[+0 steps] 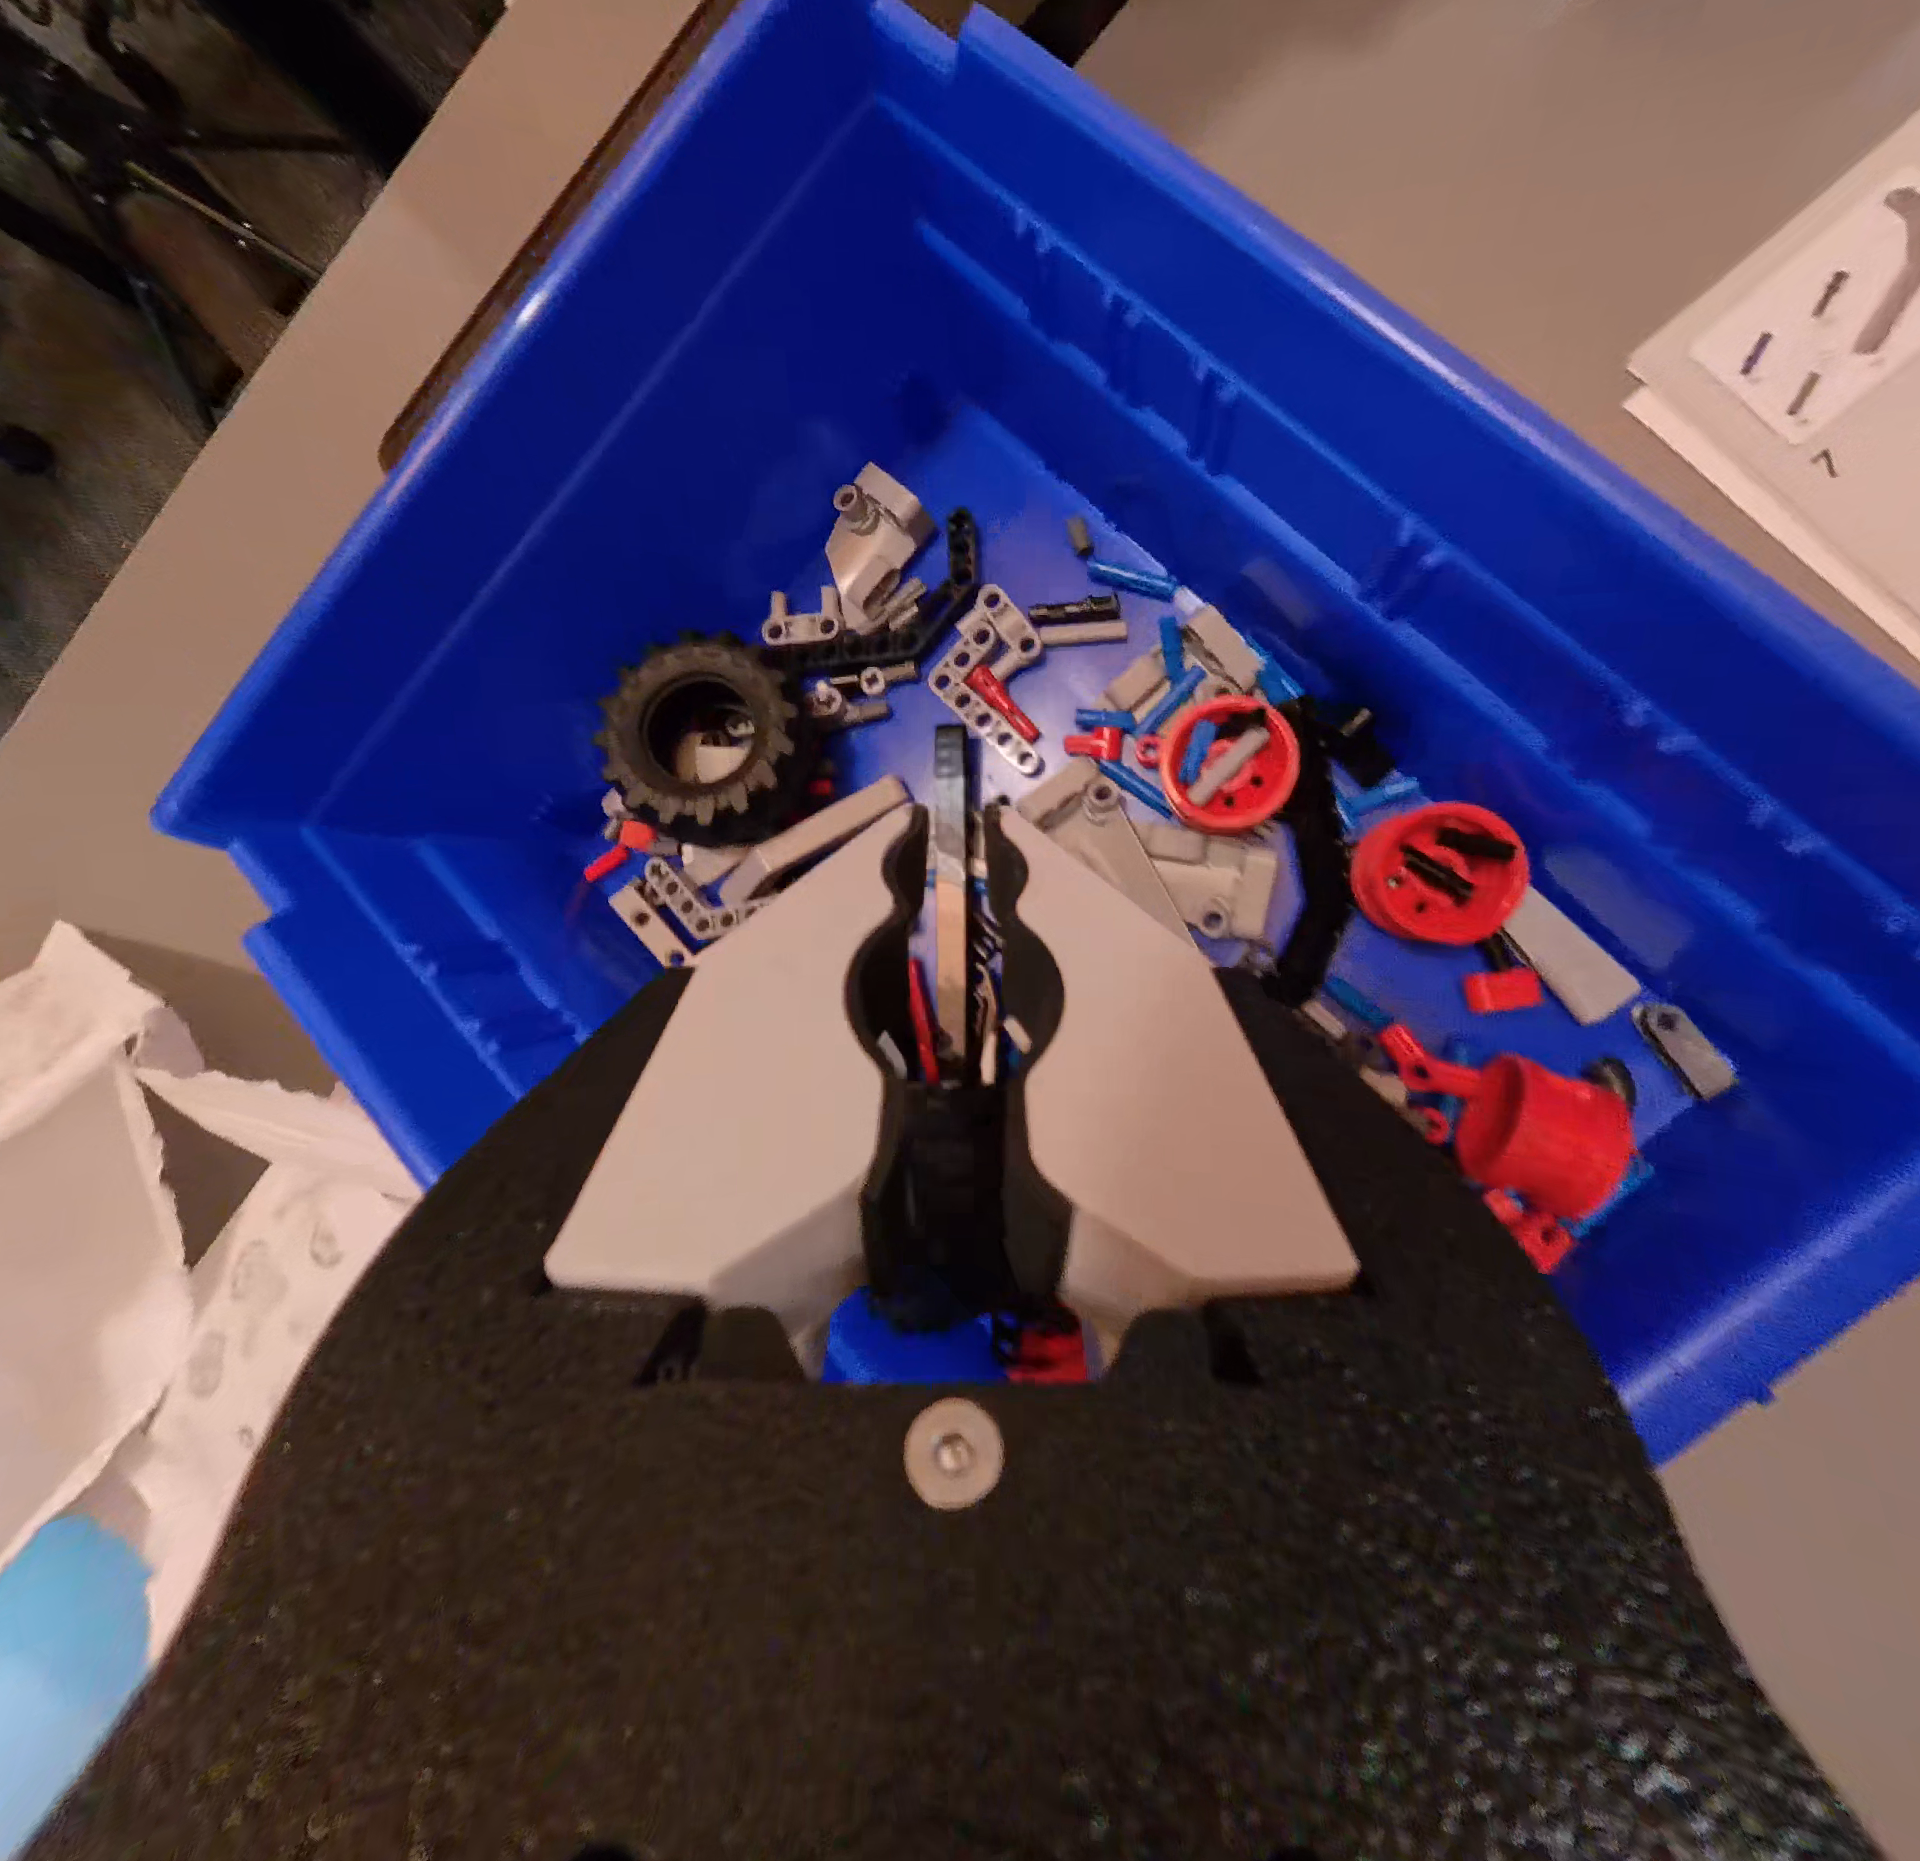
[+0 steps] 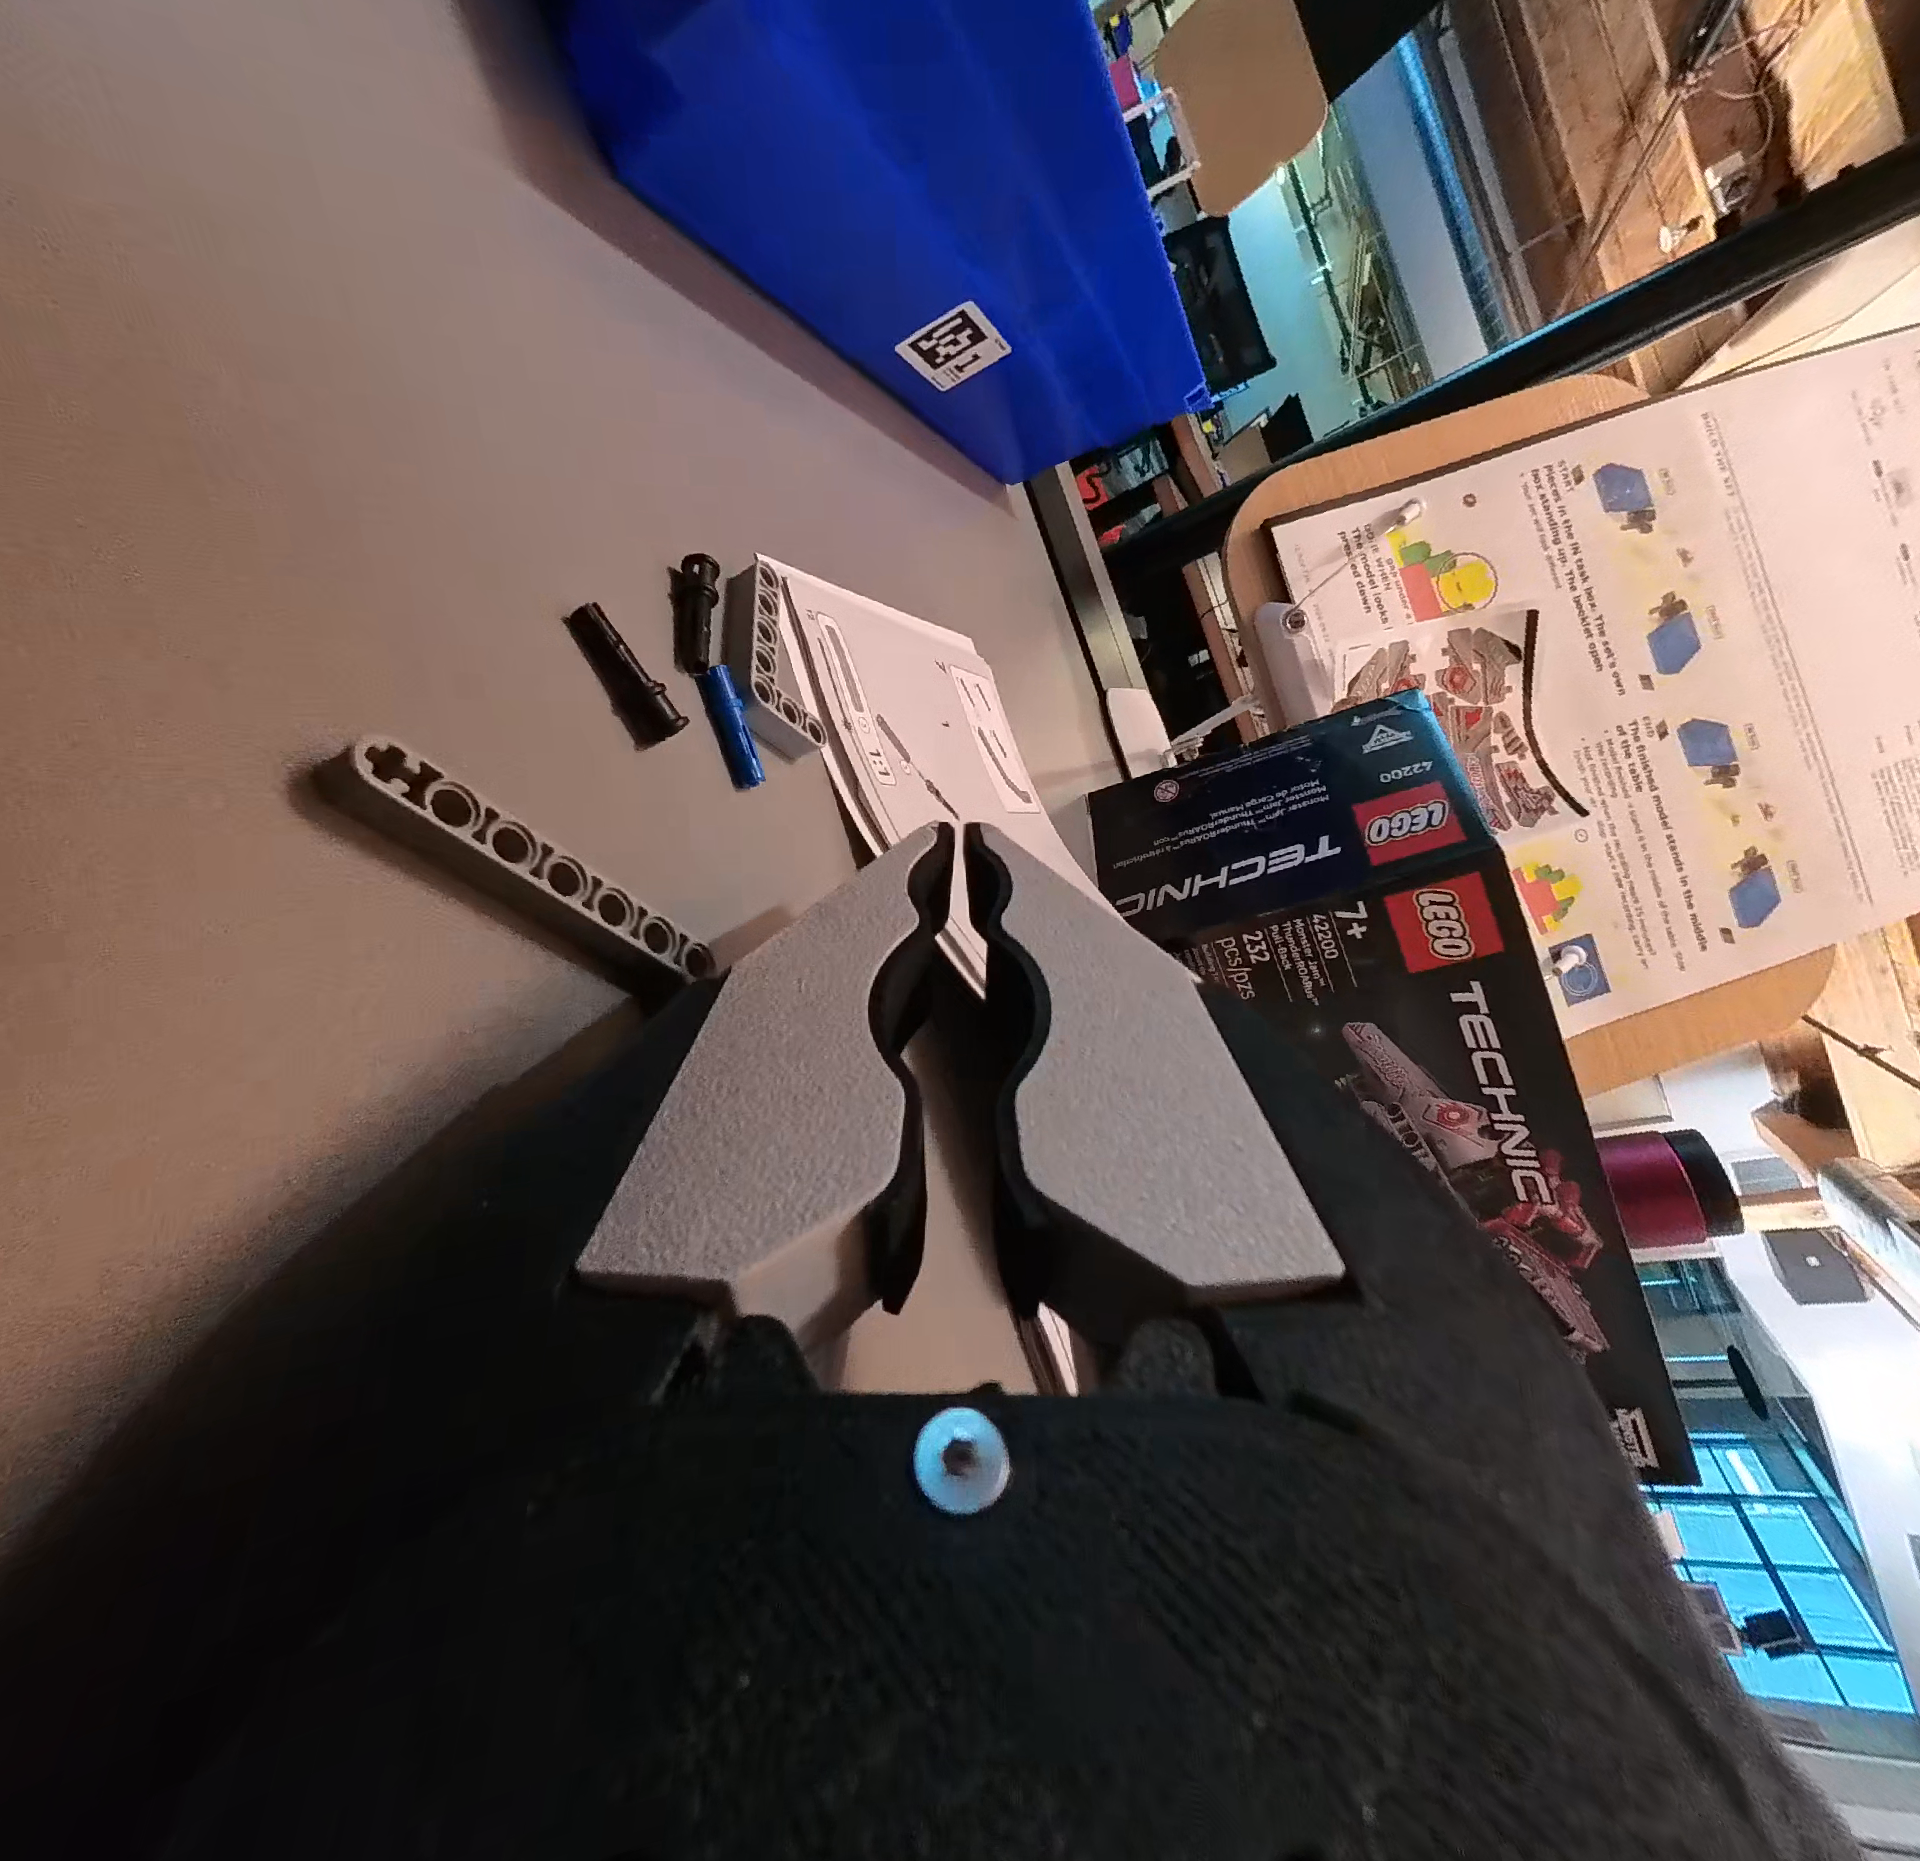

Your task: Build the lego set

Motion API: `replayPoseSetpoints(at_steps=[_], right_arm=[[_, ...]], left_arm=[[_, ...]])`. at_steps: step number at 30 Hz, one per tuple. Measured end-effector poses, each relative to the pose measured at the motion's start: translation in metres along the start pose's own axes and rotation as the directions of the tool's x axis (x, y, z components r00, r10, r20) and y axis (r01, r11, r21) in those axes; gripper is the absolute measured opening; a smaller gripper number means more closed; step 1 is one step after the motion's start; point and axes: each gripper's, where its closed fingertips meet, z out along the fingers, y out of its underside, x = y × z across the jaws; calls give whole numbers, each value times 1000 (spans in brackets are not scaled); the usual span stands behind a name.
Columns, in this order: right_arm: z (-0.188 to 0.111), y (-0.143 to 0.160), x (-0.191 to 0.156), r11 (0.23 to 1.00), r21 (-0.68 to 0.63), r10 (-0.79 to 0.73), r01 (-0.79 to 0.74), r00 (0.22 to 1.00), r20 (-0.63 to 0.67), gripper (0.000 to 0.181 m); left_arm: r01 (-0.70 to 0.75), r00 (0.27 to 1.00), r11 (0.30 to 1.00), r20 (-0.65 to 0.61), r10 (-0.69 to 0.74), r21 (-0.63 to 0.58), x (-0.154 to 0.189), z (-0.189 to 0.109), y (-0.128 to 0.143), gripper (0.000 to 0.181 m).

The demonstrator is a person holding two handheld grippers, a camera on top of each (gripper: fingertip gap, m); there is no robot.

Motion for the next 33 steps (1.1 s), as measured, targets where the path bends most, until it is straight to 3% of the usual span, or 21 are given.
replayPoseSetpoints(at_steps=[3,6,8,10,13,22,27,33], right_arm=[[0,-1,-1,1000,5,0,0,1000,2,0],[0,-1,2,1000,12,15,-15,1000,-9,0],[0,0,2,1000,9,17,-16,1000,-10,0],[1,0,1,1000,11,4,-4,1000,-9,0],[2,0,-3,1000,6,-20,20,1000,5,0],[5,0,-15,995,-9,-97,97,995,40,0],[6,2,-17,993,-19,-118,119,992,41,0],[3,-5,-13,995,25,-102,101,994,24,0]], left_arm=[[3,1000,998,27,-2,-62,-17,13,-5,13],[70,980,996,189,-60,-46,-49,-1,-8,10],[144,975,986,159,-155,78,-46,-17,-19,8],[152,979,981,115,-166,123,-41,-32,-24,11],[139,963,974,205,-176,181,-54,-57,-23,4],[191,965,967,146,-216,167,-57,-71,-12,4],[79,990,997,-117,-77,11,-6,-53,8,0],[-186,914,970,-388,113,-156,55,-33,39,2]])
